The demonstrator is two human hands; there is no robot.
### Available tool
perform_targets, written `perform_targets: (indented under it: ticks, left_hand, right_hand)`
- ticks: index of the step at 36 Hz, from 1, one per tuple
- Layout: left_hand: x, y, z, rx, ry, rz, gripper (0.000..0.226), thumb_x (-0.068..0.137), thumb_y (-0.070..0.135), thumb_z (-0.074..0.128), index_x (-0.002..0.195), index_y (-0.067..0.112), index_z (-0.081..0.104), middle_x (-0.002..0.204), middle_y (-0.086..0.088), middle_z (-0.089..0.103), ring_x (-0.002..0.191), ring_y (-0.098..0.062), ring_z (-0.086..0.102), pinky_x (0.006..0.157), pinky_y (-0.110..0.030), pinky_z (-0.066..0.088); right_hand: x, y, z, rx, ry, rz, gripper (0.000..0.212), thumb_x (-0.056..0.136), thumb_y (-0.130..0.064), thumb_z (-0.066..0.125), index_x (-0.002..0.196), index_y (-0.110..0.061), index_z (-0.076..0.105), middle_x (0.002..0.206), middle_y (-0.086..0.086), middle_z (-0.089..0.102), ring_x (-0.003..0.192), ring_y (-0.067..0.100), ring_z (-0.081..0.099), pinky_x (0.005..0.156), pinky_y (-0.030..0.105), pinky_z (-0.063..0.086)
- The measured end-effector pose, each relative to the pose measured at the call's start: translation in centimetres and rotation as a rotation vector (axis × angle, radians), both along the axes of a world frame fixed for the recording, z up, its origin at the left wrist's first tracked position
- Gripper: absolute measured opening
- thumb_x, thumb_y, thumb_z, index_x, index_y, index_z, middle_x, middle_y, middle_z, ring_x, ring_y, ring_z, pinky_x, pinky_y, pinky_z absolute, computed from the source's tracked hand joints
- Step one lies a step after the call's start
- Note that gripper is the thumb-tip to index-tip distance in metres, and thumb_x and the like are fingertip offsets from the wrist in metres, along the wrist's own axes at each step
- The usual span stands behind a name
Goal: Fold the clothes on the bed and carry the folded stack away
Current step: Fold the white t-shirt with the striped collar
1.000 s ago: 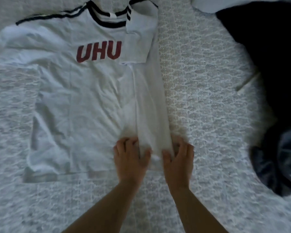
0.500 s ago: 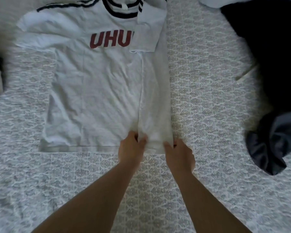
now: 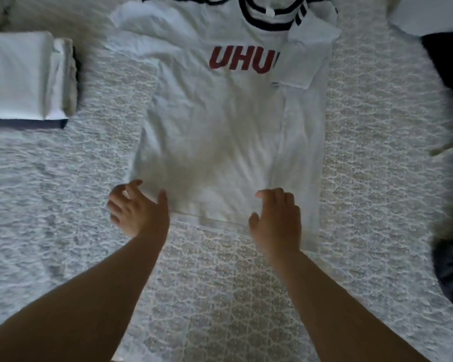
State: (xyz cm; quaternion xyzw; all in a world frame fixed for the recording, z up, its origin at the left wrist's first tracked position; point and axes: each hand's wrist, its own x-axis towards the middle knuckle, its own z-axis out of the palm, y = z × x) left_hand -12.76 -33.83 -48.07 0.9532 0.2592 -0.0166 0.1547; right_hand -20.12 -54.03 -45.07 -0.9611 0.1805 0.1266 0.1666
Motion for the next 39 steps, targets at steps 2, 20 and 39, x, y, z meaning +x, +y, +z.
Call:
perform_targets:
  ticks: [2,20,39]
  left_hand:
    - [2.0,2.5,-0.2,-0.014,0.021,-0.016,0.066,0.076,0.043,0.073,0.129,0.017,0.044,0.137,-0.015,0.035,0.124,-0.035,0.034,0.100,-0.046,0.030]
    - [6.0,7.6,0.2,-0.404,0.294,-0.128,0.028,0.086,0.039,0.060,0.110,0.024,0.063,0.087,0.001,0.066,0.074,-0.018,0.054,0.067,-0.027,0.040]
    - [3.1,-1.7,0.8,-0.133,0.319,-0.894,0.041,0.095,0.049,0.036,0.130,0.032,0.050,0.114,0.006,0.061,0.098,-0.017,0.061,0.069,-0.030,0.045]
  right_hand:
    - [1.5,2.0,-0.6,0.003,0.004,0.059,0.040,0.086,-0.024,0.055,0.125,-0.021,0.047,0.125,0.001,0.046,0.118,0.022,0.039,0.091,0.031,0.032]
    - [7.8,10.2,-1.7,0.012,0.088,0.141,0.032,0.085,-0.020,0.054,0.118,-0.023,0.055,0.120,0.002,0.045,0.112,0.023,0.038,0.087,0.031,0.044]
    - [12.8,6.3,-1.2,0.382,0.151,-0.175,0.015,0.086,-0.031,0.055,0.092,-0.026,0.067,0.086,-0.008,0.065,0.083,0.014,0.062,0.070,0.028,0.047]
